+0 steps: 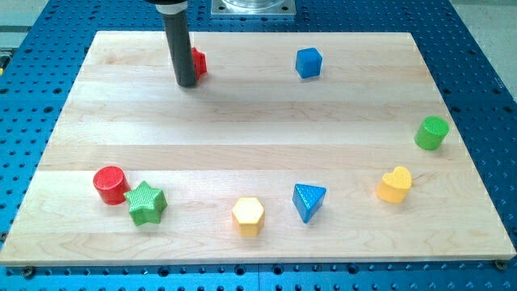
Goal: Move the red star vertically to the hexagon
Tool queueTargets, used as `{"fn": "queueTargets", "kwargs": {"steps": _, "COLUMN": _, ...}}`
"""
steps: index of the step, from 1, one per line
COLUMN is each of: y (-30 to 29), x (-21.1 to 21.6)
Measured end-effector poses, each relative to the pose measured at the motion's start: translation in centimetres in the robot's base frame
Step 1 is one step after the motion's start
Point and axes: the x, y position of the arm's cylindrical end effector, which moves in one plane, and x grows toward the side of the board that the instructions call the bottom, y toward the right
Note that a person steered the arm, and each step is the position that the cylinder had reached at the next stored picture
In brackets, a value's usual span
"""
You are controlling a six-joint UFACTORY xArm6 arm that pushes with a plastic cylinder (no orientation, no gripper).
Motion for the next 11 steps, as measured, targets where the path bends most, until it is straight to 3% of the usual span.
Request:
{"fn": "queueTargets", "kwargs": {"steps": 1, "y": -0.7, "x": -2.8}}
{"fn": "queueTargets", "kwargs": {"steps": 2, "y": -5.0, "x": -0.3}}
{"fn": "queueTargets", "kwargs": {"steps": 3, "y": -9.0, "x": -3.4}}
{"fn": "queueTargets", "kwargs": {"steps": 4, "y": -5.4, "x": -6.1}}
{"fn": "queueTargets", "kwargs": {"steps": 5, "y": 2.1, "x": -6.5}}
{"fn": "queueTargets", "kwargs": {"steps": 7, "y": 7.0, "x": -1.2}}
{"fn": "queueTargets", "kwargs": {"steps": 8, "y": 7.5, "x": -5.3}}
{"fn": "queueTargets", "kwargs": {"steps": 9, "y": 9.2, "x": -3.9}}
{"fn": "queueTargets", "kwargs": {"steps": 11, "y": 24.4, "x": 1.5}}
